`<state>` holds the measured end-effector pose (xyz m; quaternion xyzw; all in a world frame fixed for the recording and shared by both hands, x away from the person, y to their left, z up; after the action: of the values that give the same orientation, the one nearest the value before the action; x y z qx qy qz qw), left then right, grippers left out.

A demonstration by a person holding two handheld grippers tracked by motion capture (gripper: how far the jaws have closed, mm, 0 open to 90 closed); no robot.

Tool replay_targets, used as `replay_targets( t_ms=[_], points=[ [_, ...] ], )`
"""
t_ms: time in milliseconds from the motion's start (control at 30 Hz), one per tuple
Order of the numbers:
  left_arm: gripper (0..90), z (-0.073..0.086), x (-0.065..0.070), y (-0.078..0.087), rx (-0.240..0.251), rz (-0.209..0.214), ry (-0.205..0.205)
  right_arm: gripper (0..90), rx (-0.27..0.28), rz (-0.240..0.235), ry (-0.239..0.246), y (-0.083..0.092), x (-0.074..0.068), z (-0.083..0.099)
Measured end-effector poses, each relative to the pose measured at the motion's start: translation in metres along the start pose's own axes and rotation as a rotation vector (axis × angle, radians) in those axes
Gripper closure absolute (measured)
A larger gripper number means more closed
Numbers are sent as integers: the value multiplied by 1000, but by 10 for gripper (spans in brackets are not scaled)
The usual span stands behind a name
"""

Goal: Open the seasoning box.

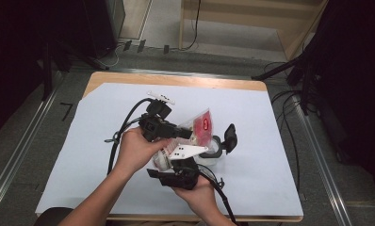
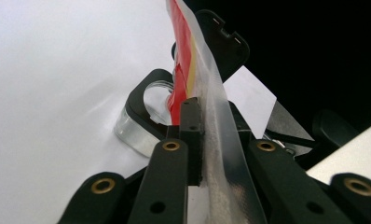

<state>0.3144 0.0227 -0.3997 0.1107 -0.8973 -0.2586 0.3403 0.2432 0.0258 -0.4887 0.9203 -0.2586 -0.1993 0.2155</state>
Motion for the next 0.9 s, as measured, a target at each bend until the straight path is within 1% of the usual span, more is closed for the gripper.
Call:
replay_targets(
  t_ms=[33, 200, 267, 367, 467, 700, 833, 867, 900],
  points=[
    [820, 0, 0, 0, -6, -10, -6, 617, -1, -6, -3, 1, 0, 0],
    [805, -3, 2, 0, 12, -17, -31, 614, 4, -6, -4, 2, 1, -4],
    [798, -3, 2, 1, 9, -22, -30, 614, -2, -14, -7, 3, 0, -4],
    [794, -4, 1, -1, 22, -15, -32, 613, -11, -12, -14, 4, 0, -5],
    [794, -4, 1, -2, 19, -18, -29, 614, -12, -6, -4, 4, 0, -4],
    [785, -4, 0, -1, 22, -19, -28, 618, -17, -12, 10, 4, -1, -5],
    [780, -3, 0, -1, 4, -22, -27, 618, -16, -14, 10, 4, -1, -4],
    [772, -4, 1, -2, 17, -13, -31, 619, -18, -15, 10, 5, -2, -4],
    [772, -4, 1, -2, 18, -16, -31, 619, -19, -17, 10, 5, -2, -4]
  ],
)
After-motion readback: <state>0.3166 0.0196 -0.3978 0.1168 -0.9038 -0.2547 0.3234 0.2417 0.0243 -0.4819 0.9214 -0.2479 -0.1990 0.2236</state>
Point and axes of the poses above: each handheld gripper's, and its own axes: y roughly backward along the jaws, z roughly out of its underside, x roughly to its right, the point moved 8 cm from there along -y, roughly forward along the jaws, and after that the axes turned 10 degrees about z, right-handed, at the moved point
